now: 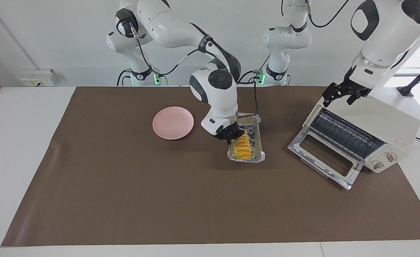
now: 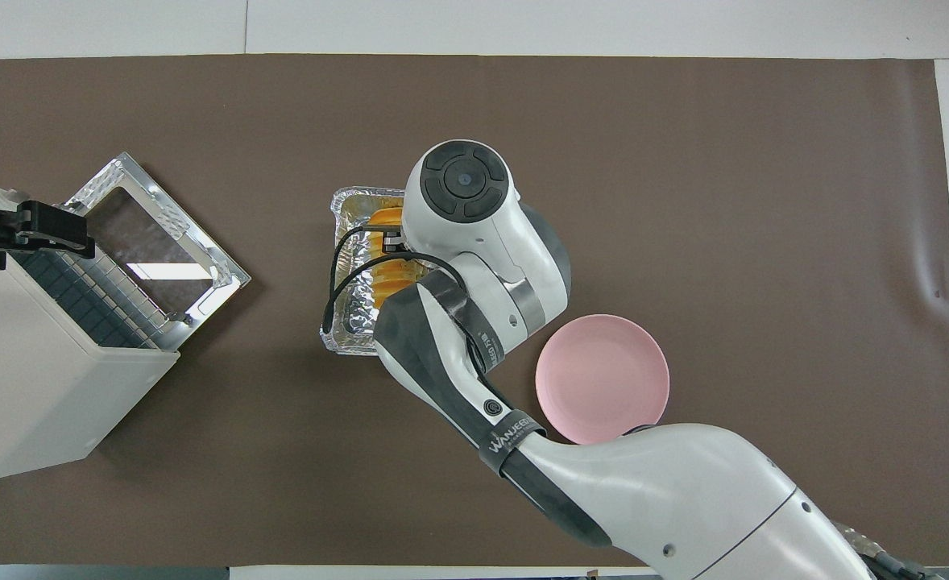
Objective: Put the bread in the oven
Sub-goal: 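Grasp the foil tray rim with the right gripper and drag it toward the oven, then release the tray with the right gripper while the left gripper reaches it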
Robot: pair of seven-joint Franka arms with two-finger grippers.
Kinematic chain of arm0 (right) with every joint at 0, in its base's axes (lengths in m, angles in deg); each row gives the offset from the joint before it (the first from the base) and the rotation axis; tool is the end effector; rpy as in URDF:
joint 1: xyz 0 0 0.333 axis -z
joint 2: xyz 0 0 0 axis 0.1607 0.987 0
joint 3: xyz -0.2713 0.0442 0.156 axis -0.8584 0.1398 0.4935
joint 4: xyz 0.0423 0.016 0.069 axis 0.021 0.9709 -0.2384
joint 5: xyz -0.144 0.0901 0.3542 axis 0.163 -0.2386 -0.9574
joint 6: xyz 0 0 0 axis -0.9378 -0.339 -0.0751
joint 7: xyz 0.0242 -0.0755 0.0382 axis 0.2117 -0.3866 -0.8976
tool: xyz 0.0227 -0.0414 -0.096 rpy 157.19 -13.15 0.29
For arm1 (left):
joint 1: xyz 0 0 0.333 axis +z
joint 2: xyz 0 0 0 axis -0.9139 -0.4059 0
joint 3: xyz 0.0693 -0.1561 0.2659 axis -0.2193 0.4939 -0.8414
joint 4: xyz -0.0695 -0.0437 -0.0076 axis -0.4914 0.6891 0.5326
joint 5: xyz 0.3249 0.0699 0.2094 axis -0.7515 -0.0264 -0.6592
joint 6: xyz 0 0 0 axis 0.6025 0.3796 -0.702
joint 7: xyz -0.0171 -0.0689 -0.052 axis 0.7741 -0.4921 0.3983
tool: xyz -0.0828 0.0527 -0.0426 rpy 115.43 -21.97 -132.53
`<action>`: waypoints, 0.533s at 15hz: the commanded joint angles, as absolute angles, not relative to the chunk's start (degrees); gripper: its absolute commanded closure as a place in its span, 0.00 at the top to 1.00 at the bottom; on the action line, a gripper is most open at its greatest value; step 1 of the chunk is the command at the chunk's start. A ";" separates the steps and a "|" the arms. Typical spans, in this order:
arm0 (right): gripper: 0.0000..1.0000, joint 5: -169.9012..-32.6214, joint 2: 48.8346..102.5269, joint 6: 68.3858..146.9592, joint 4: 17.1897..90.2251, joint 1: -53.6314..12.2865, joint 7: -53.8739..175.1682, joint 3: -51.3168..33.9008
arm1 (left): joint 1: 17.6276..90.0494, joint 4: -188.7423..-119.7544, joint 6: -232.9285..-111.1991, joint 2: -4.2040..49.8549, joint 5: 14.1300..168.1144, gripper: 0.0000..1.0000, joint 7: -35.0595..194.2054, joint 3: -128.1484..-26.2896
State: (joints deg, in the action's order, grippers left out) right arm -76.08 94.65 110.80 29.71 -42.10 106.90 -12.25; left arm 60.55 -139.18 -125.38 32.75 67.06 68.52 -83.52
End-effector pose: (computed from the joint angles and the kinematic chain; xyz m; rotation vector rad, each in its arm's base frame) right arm 0.5903 0.4306 0.3740 -2.9728 0.1262 -0.0307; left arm 0.5539 -0.0237 0.5932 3.1224 0.0604 -0.0691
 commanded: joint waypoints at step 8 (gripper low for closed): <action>0.00 -75.68 93.12 119.54 38.55 -42.73 104.07 -12.39 | 60.61 -139.97 -125.35 33.68 67.39 1.00 68.26 -83.59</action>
